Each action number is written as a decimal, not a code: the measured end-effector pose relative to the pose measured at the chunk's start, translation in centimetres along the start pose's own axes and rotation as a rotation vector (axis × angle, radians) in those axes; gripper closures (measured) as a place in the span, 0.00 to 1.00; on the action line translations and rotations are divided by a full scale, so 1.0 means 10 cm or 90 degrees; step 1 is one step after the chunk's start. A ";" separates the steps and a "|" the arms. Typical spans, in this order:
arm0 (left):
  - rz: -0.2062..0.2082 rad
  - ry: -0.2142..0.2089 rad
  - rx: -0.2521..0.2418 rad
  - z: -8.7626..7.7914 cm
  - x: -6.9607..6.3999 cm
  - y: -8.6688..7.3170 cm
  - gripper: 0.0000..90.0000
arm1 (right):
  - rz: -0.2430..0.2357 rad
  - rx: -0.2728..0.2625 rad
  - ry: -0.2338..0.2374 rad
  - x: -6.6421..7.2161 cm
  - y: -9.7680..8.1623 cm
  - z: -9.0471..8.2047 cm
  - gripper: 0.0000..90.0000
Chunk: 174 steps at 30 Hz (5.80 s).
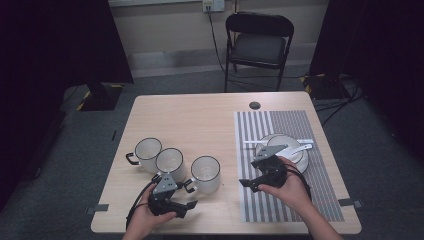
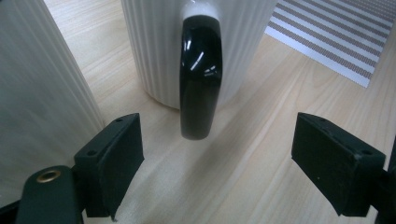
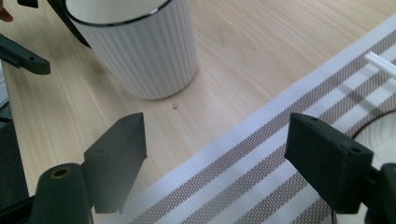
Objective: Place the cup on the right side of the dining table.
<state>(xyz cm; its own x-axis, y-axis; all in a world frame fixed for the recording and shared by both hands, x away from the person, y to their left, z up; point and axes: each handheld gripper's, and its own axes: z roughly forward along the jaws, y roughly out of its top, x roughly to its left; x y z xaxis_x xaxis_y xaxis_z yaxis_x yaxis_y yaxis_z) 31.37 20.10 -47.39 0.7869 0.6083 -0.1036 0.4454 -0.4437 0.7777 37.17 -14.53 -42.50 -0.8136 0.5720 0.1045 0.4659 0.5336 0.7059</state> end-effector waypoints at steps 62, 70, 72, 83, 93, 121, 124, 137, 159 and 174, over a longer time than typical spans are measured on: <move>0.005 0.077 -0.018 0.08 -0.02 0.16 0.81 | 0.010 0.035 0.038 0.07 0.90 0.62 0.50; -0.003 0.068 -0.012 0.09 -0.02 0.17 0.86 | 0.040 0.038 0.047 0.02 0.90 0.67 0.54; -0.002 0.071 -0.006 0.09 -0.03 0.18 0.86 | 0.041 0.046 0.045 0.03 0.90 0.71 0.59; -0.003 0.069 -0.011 0.09 -0.02 0.17 0.86 | 0.036 0.073 0.050 0.04 0.93 0.82 0.71; -0.004 0.067 -0.012 0.09 -0.02 0.17 0.86 | 0.021 0.080 0.069 0.08 0.93 0.90 0.84; -0.002 0.075 -0.032 0.13 -0.04 0.23 0.87 | -0.088 0.127 0.010 0.15 0.98 0.88 0.90; -0.001 0.076 -0.033 0.13 -0.04 0.25 0.87 | -0.089 0.130 0.005 0.14 1.00 0.84 0.90; 0.005 0.073 -0.036 0.20 -0.06 0.44 0.87 | -0.085 0.131 -0.006 0.03 1.03 0.69 0.90; 0.004 0.081 -0.047 0.33 0.01 0.75 0.87 | -0.096 0.131 -0.021 -0.24 1.20 0.54 0.91; 0.004 0.096 -0.044 0.38 0.10 0.87 0.87 | -0.091 0.131 -0.023 -0.36 1.28 0.54 0.91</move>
<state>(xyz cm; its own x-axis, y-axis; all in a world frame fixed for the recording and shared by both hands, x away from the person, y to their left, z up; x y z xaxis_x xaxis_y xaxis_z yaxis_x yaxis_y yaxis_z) 37.62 14.33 -43.03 0.7136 0.7005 -0.0084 0.4064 -0.4042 0.8194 48.00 -6.39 -37.61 -0.8649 0.5018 -0.0132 0.4114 0.7235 0.5543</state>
